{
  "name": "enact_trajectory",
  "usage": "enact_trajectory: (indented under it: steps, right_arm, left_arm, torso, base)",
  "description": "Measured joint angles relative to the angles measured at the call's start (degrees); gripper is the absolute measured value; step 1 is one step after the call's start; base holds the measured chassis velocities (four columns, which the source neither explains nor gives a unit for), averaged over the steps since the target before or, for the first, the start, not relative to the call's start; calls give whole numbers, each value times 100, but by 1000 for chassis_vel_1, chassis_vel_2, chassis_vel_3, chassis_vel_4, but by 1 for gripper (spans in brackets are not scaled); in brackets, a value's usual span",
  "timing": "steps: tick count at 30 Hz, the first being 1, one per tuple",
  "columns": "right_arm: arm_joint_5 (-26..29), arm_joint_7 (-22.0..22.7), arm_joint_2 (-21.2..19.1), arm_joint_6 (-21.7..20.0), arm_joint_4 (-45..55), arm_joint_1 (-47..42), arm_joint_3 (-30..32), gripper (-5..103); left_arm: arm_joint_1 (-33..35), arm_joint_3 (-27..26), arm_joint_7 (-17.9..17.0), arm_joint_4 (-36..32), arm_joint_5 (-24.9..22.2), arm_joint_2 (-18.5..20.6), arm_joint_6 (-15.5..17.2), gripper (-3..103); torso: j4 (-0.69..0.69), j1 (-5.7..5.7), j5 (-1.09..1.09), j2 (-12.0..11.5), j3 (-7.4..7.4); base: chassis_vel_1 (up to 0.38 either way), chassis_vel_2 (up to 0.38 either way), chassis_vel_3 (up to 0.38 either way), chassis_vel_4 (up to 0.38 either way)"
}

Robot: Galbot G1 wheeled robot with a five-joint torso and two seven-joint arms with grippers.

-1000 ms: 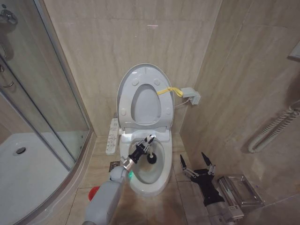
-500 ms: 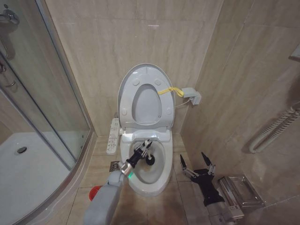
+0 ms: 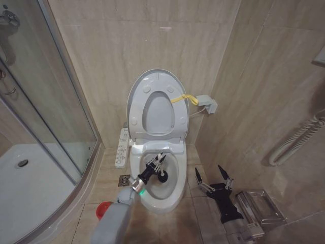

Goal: Open the toilet lid, clean the toilet bowl with a toilet brush, close the toilet lid, and flush.

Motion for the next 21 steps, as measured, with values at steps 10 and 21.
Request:
enact_trajectory:
  steps: [10, 21]
  right_arm:
    - [0, 0, 0, 0, 0, 0, 0, 100]
    - [0, 0, 0, 0, 0, 0, 0, 100]
  left_arm:
    - [-85, 148, -93, 20, 14, 41, 125, 22]
    - [-237, -124, 34, 34, 265, 242, 135, 22]
  torso:
    - [-2, 0, 0, 0, 0]
    - [-5, 0, 1, 0, 0]
  base:
    - [0, 0, 0, 0]
    - [0, 0, 0, 0]
